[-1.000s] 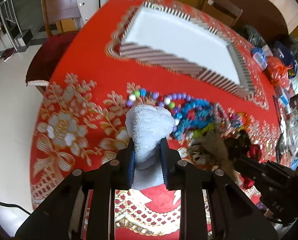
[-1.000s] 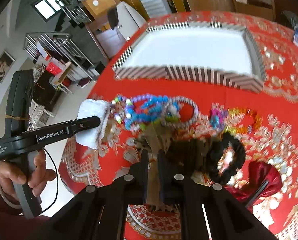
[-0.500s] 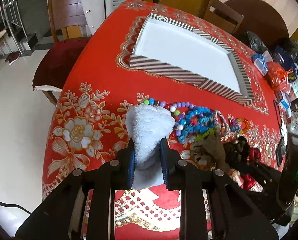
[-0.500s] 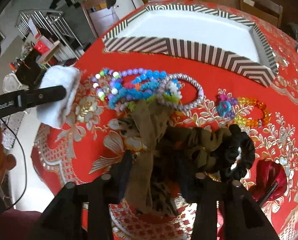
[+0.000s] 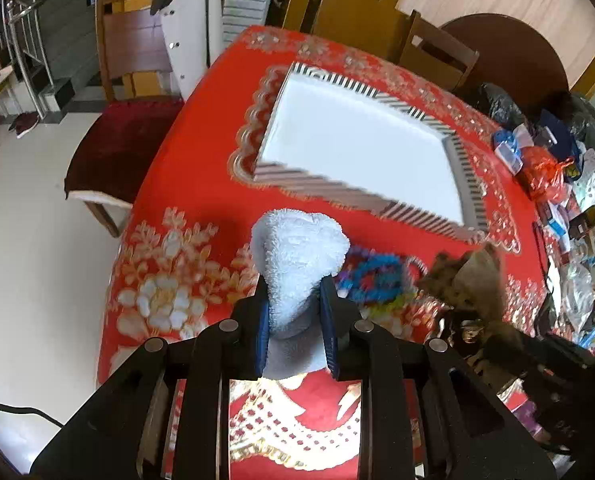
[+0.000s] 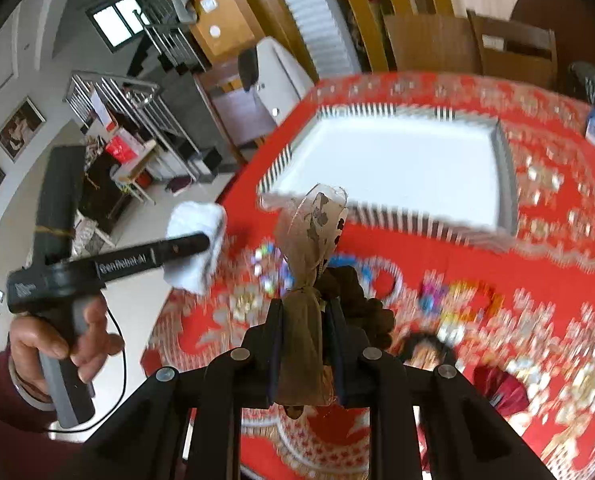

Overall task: Organize jewelry
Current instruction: 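Carry both scrunchies into the striped tray and open both grippers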

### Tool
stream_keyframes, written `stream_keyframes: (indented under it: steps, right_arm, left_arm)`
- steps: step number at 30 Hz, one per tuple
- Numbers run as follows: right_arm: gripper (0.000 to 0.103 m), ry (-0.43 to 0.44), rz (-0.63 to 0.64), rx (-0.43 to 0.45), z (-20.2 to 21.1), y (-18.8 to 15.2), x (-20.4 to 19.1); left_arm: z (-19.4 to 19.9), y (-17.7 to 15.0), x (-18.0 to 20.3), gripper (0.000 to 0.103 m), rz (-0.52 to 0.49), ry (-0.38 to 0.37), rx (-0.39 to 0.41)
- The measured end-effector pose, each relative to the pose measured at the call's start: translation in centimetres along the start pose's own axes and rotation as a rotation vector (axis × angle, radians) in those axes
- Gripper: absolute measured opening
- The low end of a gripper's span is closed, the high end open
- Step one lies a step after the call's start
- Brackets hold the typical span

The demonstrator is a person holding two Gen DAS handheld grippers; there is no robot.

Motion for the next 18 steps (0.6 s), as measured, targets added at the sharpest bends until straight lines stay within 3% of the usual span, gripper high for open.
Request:
stream_keyframes:
  steps: [8, 18]
  right_arm:
    - [0.020, -0.114, 0.046, 0.024, -3.4, 8.1, 3.0]
    - [0.020, -0.074, 0.056, -0.096, -13.6, 18.6, 8.0]
  left_arm:
    - [-0.5, 6.2, 2.0, 0.021, -0.025, 0.016, 0.064]
    - [-7.5, 13.4, 3.1, 0.021, 0.007, 0.087, 0.015]
Point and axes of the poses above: each gripper's, at about its wrist camera, not at the fingertips, and z roughly against the way its jaws point, x to its right, y to its top, the point moved 3 cm from there along -z, roughly the way its jaws point, and after that the axes turned 4 degrees about -x, right-handed, at the moved point
